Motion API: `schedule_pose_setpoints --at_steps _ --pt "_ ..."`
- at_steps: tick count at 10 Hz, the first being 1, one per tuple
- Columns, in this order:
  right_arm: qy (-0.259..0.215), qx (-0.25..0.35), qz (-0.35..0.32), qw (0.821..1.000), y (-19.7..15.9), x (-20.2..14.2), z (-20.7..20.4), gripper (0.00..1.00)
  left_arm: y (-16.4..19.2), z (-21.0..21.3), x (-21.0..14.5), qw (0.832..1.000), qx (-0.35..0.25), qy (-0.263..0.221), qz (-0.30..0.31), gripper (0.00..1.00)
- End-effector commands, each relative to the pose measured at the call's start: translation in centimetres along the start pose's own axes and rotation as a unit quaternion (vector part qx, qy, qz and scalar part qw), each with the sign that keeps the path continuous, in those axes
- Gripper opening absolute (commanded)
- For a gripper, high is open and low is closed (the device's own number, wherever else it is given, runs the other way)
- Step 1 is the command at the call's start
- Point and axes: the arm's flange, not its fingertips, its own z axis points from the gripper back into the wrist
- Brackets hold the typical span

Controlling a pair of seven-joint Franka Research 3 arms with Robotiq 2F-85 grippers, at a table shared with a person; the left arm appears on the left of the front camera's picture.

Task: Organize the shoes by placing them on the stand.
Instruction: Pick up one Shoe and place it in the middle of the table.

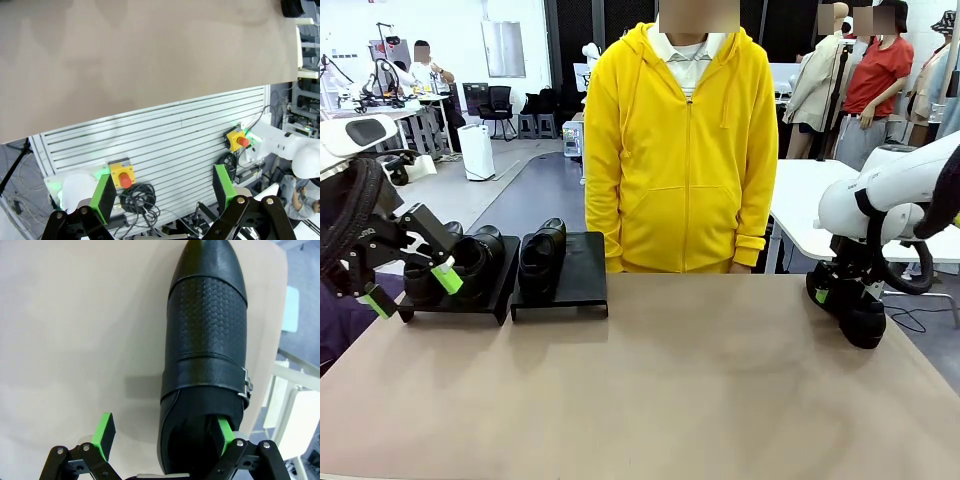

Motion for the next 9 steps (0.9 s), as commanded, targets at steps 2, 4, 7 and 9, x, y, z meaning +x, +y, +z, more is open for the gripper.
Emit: schedule_pose_setpoints --at_steps 2,4,7,9 --pt "0.006 0.003 -0.010 1.000 -0.25 1.15 0.15 0.40 -0.11 0.23 -0.06 1.000 -0.007 0.003 0.006 1.00" --pt "0.005 0.007 -0.015 1.000 -0.20 1.11 0.12 0.00 -0.11 0.23 -0.06 1.000 -0.007 0.003 0.006 1.00" --pt "0.015 -0.011 -0.021 1.000 -0.27 1.36 -0.07 0.00 -0.11 0.23 -0.06 1.000 -0.007 0.003 0.006 1.00" --pt "0.021 -0.012 -0.017 1.000 -0.28 1.37 -0.20 0.00 -0.11 0.23 -0.06 1.000 -0.007 0.003 0.006 1.00"
